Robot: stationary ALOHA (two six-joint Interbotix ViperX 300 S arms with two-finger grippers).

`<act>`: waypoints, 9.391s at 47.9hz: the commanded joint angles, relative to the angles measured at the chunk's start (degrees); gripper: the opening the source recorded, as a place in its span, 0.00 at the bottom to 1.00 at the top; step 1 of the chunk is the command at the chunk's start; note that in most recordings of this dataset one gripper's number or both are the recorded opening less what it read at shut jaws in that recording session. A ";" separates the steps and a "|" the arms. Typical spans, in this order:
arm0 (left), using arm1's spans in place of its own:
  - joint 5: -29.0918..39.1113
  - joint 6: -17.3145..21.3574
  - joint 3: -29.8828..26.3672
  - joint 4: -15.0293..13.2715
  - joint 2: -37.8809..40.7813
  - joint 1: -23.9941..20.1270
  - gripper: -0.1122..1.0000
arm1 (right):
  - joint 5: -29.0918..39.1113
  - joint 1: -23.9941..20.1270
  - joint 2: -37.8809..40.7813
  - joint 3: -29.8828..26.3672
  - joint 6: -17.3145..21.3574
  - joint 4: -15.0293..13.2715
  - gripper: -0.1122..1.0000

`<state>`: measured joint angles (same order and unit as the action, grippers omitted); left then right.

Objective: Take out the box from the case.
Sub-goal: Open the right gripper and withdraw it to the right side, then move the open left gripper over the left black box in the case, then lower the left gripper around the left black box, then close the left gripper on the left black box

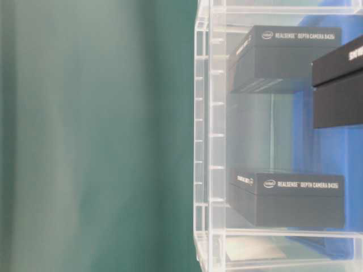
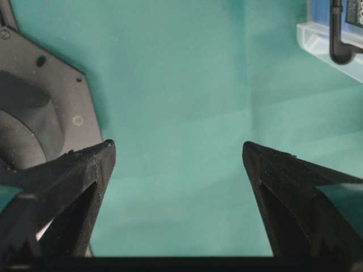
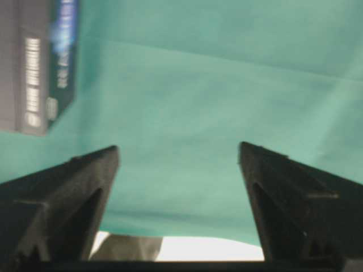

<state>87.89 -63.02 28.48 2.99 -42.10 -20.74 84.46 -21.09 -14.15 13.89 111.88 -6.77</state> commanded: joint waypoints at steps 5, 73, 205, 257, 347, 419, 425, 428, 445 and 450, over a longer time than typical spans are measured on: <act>-0.35 -0.09 -0.70 0.09 -0.26 0.18 0.98 | 1.41 -2.20 -7.65 4.92 2.72 0.00 0.89; 0.00 -0.09 -0.70 0.26 0.18 0.18 0.98 | -5.45 45.35 -16.26 15.03 -45.44 -0.26 0.89; -3.52 -3.16 -44.03 1.67 47.72 7.56 0.98 | -7.03 46.32 -16.26 15.29 -46.67 0.79 0.89; -3.52 -4.04 -43.77 1.76 47.90 7.56 0.98 | -7.73 46.32 -16.26 15.29 -46.49 0.88 0.89; -17.93 -8.26 -30.50 2.55 52.38 6.86 0.98 | -8.88 46.05 -16.26 16.79 -47.11 0.88 0.89; -25.66 -12.48 -21.71 5.01 53.17 6.59 0.98 | -11.51 46.05 -16.26 17.14 -47.11 0.97 0.89; -24.87 -12.39 -21.97 4.92 53.17 6.68 0.98 | -11.95 46.05 -16.26 17.14 -47.11 0.97 0.89; -24.61 -12.39 -22.06 4.83 53.26 6.68 0.98 | -12.04 46.05 -16.17 17.14 -47.11 0.88 0.89; -23.55 -12.39 -22.32 4.75 53.35 6.86 0.98 | -12.48 46.05 -16.17 17.23 -47.20 0.88 0.89; -24.08 -12.13 -22.32 4.48 53.44 6.86 0.96 | -12.57 46.05 -16.26 17.14 -47.20 0.97 0.89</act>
<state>63.81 -75.41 6.24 7.73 11.78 -13.97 72.25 25.05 -30.23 31.55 64.78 -5.89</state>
